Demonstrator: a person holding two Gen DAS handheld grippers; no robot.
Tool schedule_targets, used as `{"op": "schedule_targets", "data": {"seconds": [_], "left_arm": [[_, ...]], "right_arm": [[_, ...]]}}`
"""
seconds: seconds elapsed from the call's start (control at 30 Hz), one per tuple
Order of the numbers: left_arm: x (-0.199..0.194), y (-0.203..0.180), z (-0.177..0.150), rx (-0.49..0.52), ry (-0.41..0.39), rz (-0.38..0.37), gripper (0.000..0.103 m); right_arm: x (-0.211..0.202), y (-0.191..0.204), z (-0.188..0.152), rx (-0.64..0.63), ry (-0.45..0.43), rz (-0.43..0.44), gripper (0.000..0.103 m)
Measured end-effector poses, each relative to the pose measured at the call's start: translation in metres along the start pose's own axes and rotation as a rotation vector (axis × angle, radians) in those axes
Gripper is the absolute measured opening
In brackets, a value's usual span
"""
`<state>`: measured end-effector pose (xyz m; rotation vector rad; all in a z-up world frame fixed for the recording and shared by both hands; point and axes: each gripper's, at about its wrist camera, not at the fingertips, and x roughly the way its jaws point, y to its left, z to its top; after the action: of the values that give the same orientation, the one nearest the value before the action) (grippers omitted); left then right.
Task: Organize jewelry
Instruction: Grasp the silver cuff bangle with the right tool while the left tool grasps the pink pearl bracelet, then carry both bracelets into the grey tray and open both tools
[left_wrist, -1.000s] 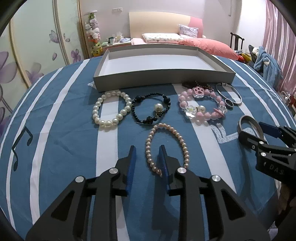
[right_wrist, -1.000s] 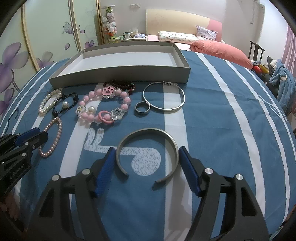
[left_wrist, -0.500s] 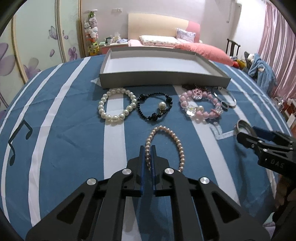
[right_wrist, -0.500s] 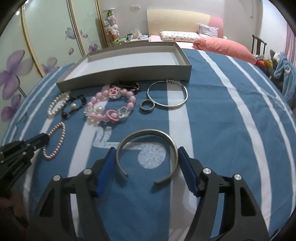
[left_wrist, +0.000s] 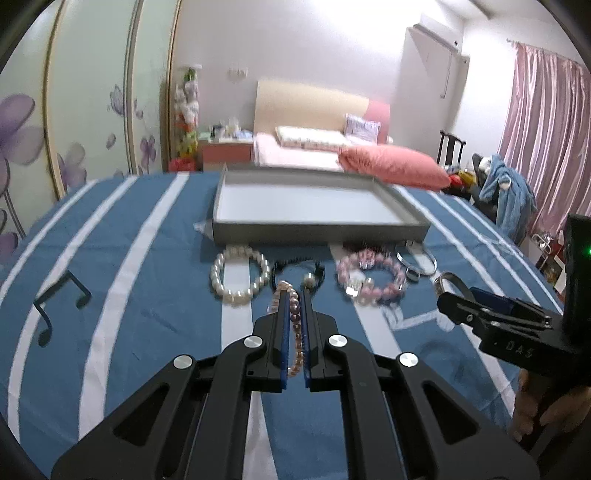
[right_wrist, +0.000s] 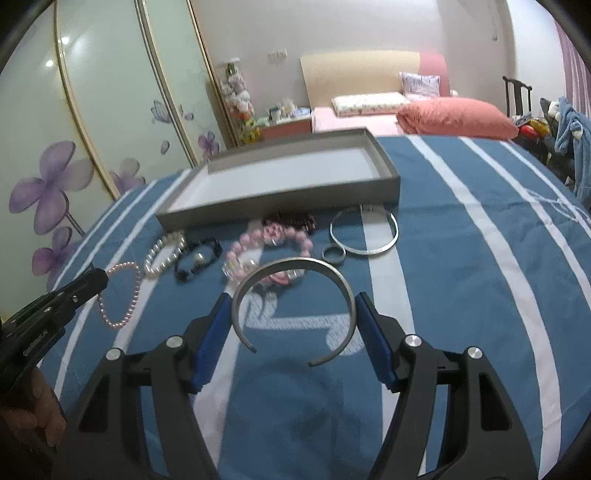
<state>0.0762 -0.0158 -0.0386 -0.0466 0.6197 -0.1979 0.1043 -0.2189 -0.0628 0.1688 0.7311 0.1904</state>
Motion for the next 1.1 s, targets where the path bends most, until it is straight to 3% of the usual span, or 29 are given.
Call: {"op": "schedule_targets", "data": {"seconds": [0.37, 0.7, 1.1], "left_arm": [[-0.011, -0.011, 0.021, 0.062, -0.119, 0.053, 0.006], [-0.005, -0.012, 0.065, 0.089, -0.235, 0.129, 0.006], [0.056, -0.012, 0.103, 0.080, -0.225, 0.144, 0.006]], "right_arm": [[-0.035, 0.021, 0.023, -0.059, -0.239, -0.043, 0.066], [-0.055, 0.027, 0.065, -0.095, -0.480, -0.138, 0.066], [0.005, 0.020, 0.117, -0.088, -0.489, -0.163, 0.066]]}}
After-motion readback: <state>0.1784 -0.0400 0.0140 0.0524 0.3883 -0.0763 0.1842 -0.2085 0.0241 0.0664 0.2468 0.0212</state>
